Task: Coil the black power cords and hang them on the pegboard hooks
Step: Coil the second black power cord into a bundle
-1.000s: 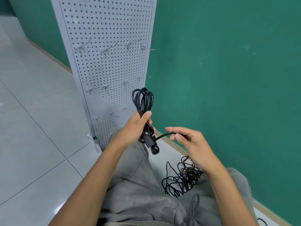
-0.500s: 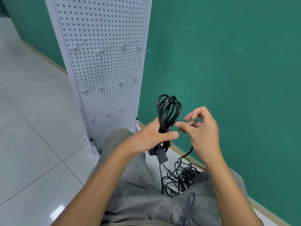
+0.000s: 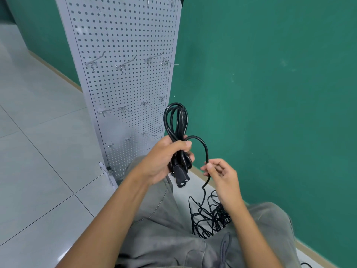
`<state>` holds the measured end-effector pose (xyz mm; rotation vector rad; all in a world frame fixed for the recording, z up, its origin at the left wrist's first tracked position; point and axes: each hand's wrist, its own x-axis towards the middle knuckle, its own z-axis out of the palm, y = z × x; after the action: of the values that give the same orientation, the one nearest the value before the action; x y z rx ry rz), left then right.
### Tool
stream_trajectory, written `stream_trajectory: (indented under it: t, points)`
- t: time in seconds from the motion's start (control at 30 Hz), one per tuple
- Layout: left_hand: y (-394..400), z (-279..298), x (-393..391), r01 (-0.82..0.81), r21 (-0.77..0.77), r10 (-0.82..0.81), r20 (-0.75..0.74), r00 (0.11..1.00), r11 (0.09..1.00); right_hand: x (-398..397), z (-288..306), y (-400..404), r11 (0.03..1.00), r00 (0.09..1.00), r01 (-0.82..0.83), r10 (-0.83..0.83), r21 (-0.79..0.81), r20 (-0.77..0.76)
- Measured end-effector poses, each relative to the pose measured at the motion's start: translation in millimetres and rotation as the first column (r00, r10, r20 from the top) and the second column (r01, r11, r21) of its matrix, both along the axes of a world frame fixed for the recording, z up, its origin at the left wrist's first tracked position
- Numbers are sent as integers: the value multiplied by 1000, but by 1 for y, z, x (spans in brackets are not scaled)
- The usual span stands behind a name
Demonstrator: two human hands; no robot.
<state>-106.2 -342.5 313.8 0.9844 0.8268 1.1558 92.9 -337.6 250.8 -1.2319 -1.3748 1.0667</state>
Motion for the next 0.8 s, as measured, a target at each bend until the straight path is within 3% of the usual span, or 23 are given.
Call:
stream_trajectory:
  t: [0.13,0.33,0.5,0.6,0.8]
  points:
    - [5,-6,-5,-105,32,109,-142,984,994,-5,21,-1,998,994,47,-41,53,-101]
    - [1,-9,3,37,24,-30,-248,968,999,-19,68,0,991,978,49,-22,123,-208]
    - [-2,-8,15,144,9,-139,-211,968,989,-29,89,0,997,961,38,-18,69,-275]
    - [-5,-10,25,158,100,-126,-272,954,982,-37,94,3,998,966,34,-21,44,-256]
    - [-9,-3,24,242,109,-220,-180,959,964,-44,96,6,996,971,71,-58,47,-232]
